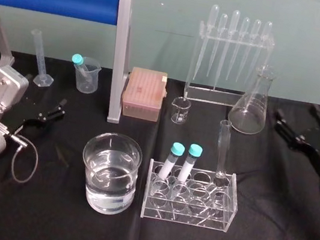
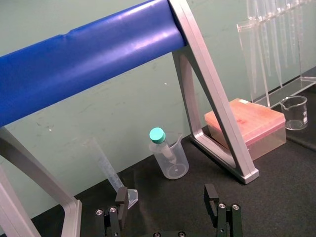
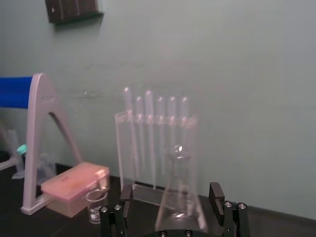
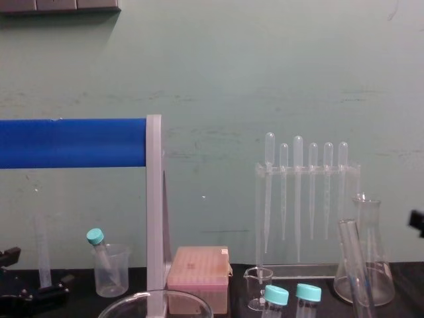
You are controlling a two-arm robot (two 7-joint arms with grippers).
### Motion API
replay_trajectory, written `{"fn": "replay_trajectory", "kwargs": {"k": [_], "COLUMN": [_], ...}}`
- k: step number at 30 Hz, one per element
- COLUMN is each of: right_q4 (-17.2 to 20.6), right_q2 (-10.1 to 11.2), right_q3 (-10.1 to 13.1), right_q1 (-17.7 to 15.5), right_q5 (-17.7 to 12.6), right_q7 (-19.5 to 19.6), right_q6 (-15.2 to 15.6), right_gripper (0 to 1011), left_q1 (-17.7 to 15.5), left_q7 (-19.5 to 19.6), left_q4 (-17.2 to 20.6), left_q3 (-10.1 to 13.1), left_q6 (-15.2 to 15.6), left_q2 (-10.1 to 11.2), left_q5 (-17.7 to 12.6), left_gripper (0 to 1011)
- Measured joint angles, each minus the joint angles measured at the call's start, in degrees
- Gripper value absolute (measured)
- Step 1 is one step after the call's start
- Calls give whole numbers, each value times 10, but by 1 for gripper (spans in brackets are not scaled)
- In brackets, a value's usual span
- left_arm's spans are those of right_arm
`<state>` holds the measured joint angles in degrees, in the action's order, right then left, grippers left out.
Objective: Hold the test tube with one hand and immerse one end into the beaker, then return it to the test tube rack.
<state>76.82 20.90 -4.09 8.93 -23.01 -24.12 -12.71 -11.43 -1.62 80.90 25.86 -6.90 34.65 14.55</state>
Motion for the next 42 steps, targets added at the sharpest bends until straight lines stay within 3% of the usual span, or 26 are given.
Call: {"fn": "replay_trajectory", "kwargs": {"k": [1, 5, 7, 11, 42], "right_q4": [-34, -84, -130, -162, -150], "right_q2": [-3, -10, -17, -24, -21], "right_q3": [-11, -33, -57, -75, -68], "right_q1": [27, 70, 108, 131, 123], "right_q5": [-5, -11, -18, -26, -24], "right_q7": [-17, -46, -73, -98, -89], "right_q6": [5, 17, 34, 45, 40], "right_gripper": [1004, 1004, 1004, 1004, 1004], "left_q1": [0, 0, 0, 0, 0], "left_q7": [0, 0, 0, 0, 0], "left_q4": [0, 0, 0, 0, 0], "left_q3": [0, 0, 0, 0, 0], "left_q6": [0, 0, 0, 0, 0], "left_q2": [0, 0, 0, 0, 0], "left_q5": [0, 0, 0, 0, 0], "left_gripper": [1000, 1000, 1000, 1000, 1000]}}
